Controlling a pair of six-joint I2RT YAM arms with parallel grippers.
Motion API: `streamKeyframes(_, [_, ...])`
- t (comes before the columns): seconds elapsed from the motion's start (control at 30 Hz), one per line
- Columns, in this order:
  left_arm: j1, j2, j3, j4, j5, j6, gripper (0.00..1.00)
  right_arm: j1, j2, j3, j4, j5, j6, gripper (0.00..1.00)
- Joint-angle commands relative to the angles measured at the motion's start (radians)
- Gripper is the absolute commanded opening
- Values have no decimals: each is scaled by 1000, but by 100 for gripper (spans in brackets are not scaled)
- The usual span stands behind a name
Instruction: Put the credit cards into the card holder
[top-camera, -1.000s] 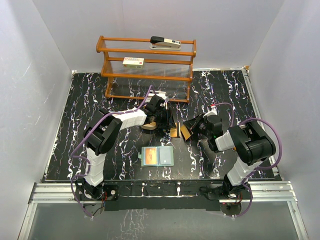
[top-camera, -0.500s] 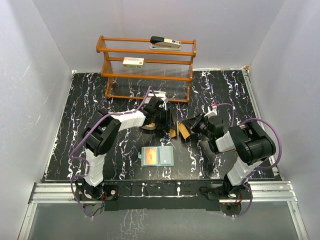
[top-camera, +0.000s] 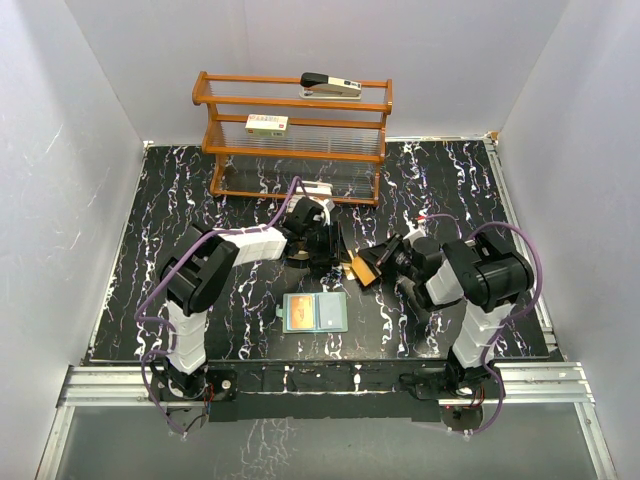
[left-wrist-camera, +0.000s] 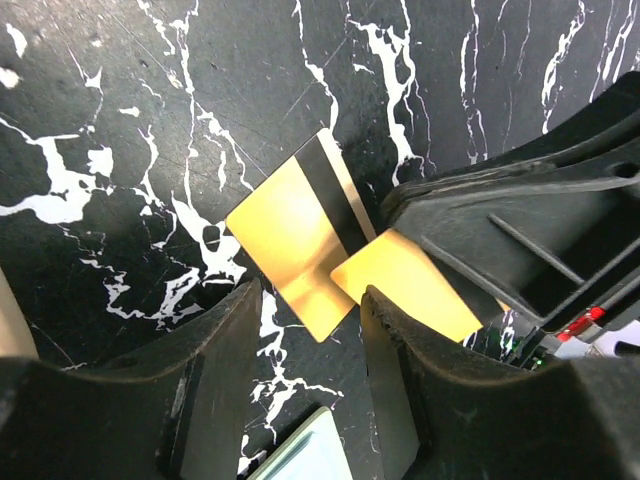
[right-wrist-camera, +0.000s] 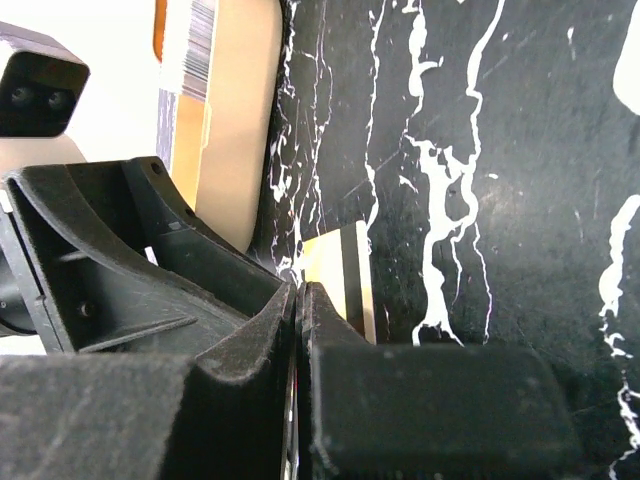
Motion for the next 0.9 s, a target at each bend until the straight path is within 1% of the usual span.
streamKeyframes(0.0, [-10,-12,-62,-42,19,-5,45,5,13,-4,104,-44,31,0])
streamKeyframes(0.07, [-10,-17,-65,-48,10,-5,45,5,8,-4,118,-50,34,0])
streamKeyframes(0.1, [-10,-17,-60,-67,-4,0,45,5,-11,-36,108,-40,20,0])
streamKeyframes(0.13, [-10,-18,-56,-83,-15,5,45,4,-46,-47,61,-24,-10,0])
streamKeyframes(0.17, [-10,-22,-55,-91,-24,9,45,5,-76,-39,-15,-8,-58,0])
streamKeyframes(0.27, [-8,-28,-52,-108,-40,18,45,4,-224,83,-387,78,-288,0])
streamKeyframes(0.3, [-8,-28,-47,-114,-43,22,44,2,-261,105,-480,109,-350,0])
streamKeyframes(0.4, [-9,-20,-32,-127,-47,29,42,-21,-332,132,-607,144,-457,0])
streamKeyframes(0.5, [-7,-4,-13,-133,-44,32,37,-39,-327,183,-711,138,-524,0])
streamKeyframes(0.57, [-8,9,-1,-140,-42,30,34,-50,-298,200,-741,119,-538,0])
streamKeyframes(0.7, [-9,25,5,-146,-42,25,21,-56,-260,190,-737,138,-537,0])
streamKeyframes(0.8, [-9,44,16,-165,-49,26,13,-56,-218,187,-725,117,-532,0])
streamKeyframes(0.87, [-10,57,21,-167,-48,21,12,-56,-195,182,-709,88,-519,0])
